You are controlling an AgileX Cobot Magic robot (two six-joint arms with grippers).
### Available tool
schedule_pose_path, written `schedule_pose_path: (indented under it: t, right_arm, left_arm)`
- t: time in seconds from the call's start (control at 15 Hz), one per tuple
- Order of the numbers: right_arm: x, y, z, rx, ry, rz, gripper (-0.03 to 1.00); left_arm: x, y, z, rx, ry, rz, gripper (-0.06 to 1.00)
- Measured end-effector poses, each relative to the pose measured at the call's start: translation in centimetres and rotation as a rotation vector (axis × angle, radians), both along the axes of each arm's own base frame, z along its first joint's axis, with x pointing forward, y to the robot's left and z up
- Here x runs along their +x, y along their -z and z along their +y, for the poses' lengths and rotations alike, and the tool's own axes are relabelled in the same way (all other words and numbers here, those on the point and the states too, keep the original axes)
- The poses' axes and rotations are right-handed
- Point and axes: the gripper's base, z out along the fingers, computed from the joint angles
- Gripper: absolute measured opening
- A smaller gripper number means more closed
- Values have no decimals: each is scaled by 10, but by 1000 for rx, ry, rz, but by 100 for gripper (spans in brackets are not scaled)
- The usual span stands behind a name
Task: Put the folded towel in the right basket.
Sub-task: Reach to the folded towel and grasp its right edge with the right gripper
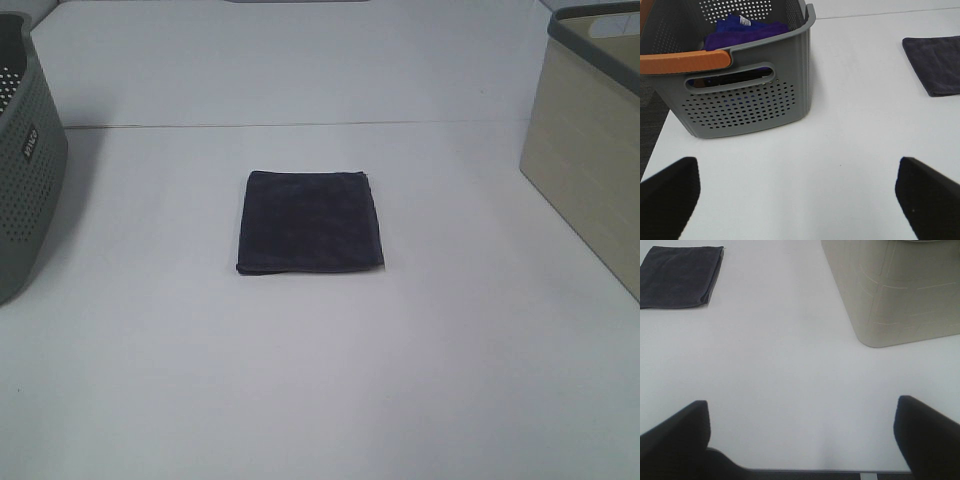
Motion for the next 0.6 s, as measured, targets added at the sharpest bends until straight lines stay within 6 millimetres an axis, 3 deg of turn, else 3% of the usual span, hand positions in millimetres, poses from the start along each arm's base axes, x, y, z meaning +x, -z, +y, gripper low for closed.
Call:
schedule_pose_path:
  t: [0.6]
  right_arm:
    - [0, 0, 0, 0, 0, 0, 96]
  left_arm:
    - [0, 0, 0, 11, 10, 0, 99]
